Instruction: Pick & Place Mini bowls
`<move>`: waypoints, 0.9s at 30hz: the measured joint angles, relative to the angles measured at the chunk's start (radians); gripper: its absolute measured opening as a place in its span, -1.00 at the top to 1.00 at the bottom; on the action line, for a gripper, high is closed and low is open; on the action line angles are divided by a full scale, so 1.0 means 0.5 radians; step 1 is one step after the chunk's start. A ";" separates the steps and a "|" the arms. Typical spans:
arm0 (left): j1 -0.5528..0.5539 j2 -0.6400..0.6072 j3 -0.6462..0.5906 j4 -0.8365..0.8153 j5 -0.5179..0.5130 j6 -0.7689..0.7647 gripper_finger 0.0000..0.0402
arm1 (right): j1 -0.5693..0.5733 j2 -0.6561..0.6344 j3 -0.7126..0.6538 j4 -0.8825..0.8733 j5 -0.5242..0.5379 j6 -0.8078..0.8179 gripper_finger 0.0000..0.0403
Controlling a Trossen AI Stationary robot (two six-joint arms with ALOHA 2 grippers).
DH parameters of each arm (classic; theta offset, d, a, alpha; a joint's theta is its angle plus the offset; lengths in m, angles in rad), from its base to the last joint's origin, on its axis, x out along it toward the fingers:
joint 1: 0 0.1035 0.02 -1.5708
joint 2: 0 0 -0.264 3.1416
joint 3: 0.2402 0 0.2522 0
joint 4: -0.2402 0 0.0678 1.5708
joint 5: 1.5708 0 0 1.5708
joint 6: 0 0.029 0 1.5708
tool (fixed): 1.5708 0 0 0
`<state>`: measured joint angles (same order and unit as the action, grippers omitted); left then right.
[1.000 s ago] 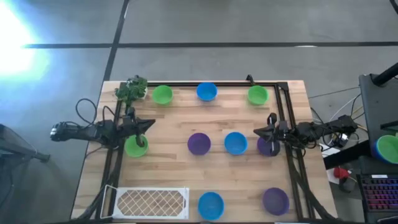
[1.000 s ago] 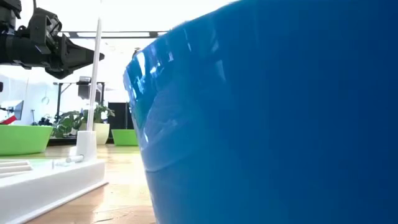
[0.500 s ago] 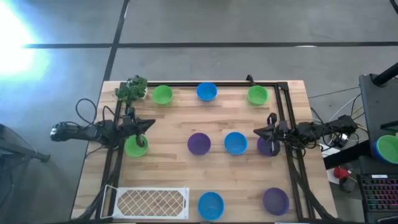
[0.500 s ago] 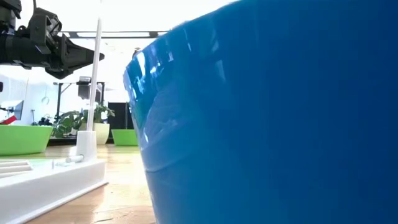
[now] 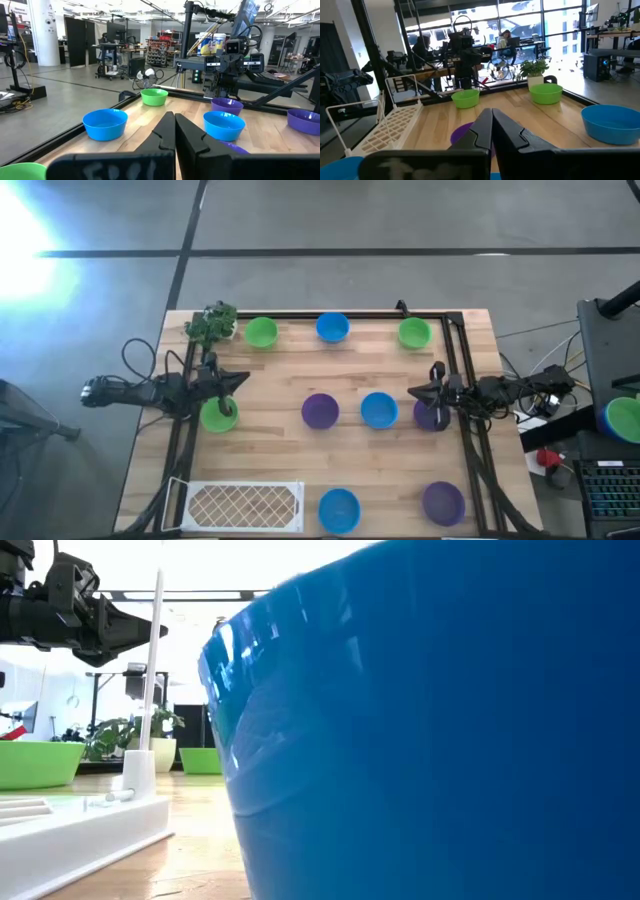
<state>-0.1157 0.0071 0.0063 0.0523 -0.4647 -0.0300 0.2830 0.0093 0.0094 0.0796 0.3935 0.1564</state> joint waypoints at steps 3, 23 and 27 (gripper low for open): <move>0.000 0.000 0.000 0.000 0.000 0.000 1.00 | 0.000 0.000 0.001 0.001 0.000 0.000 0.96; 0.000 -0.001 0.000 0.000 0.000 0.000 1.00 | 0.000 0.000 0.000 0.531 -0.138 -0.231 0.96; 0.000 0.000 0.000 0.000 0.000 0.000 1.00 | 0.000 0.000 0.001 0.806 -0.172 -0.254 0.96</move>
<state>-0.1155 0.0069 0.0063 0.0525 -0.4648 -0.0299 0.2832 0.0093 0.0097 0.4828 0.3077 0.0295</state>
